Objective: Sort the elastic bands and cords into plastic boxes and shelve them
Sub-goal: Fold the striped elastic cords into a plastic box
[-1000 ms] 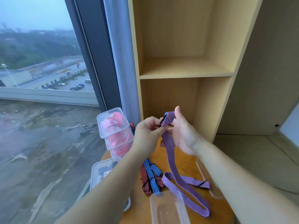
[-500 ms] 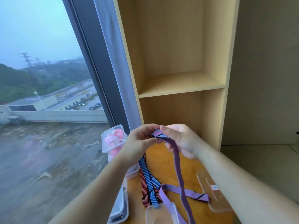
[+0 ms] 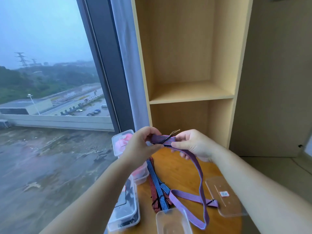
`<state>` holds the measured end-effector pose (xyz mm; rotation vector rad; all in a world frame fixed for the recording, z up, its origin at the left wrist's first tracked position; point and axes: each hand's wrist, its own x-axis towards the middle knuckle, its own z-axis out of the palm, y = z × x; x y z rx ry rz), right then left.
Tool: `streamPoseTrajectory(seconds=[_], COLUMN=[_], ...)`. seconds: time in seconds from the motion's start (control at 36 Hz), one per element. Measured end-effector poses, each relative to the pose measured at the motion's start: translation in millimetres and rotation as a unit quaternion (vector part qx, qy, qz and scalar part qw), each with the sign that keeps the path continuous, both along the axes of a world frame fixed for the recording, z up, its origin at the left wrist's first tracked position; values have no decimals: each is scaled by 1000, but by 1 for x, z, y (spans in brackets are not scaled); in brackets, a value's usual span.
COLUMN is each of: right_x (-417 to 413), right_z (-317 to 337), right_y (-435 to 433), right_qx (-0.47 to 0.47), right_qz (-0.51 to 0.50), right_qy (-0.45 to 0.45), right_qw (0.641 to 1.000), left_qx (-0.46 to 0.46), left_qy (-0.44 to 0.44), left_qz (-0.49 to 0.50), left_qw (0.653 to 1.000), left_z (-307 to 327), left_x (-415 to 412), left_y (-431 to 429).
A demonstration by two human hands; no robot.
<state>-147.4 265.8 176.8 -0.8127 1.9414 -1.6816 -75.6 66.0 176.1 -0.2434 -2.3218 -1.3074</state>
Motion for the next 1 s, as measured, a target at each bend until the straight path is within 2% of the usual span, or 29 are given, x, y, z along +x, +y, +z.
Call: streamPoseTrajectory(seconds=[0.11,0.17,0.22,0.28,0.33,0.39,0.44,0.56,0.64,0.83,1.0], right_x=[9,15,20,26,31,34,33,33,39,45,51], right_z=[-11,-14,-15,-14,-12,-14,-19,-29,-39,-56,-64], right_y=[-15,-24,-32,-39,-44,-50,-55,-62,-67,-68,-63], right_qx=[80,98,114,135,163,188,214,262,280,242,236], right_qz=[-3,14,31,53,66,58,14,-41,-46,-66,-92], right_qy=[149,181,215,256,297,322,324,255,261,272,313], right_qw=[986,978,969,956,938,926,922,930,923,929,916], left_qx=[91,90,83,104,112,127,118,127,157,207,192], left_qy=[-122,-208,-277,-319,-341,-346,-323,-284,-279,-248,-237], left_qz=[-30,-28,-79,-135,-145,-141,-122,-55,-42,-8,8], left_qw=[988,974,954,932,922,919,931,949,947,946,952], left_z=[-5,-7,-11,-17,-23,-33,-41,-54,-60,-66,-69], left_x=[15,19,22,26,30,29,29,32,34,37,35], left_y=[-15,-18,-20,-22,-26,-30,-31,-24,-21,-15,-9])
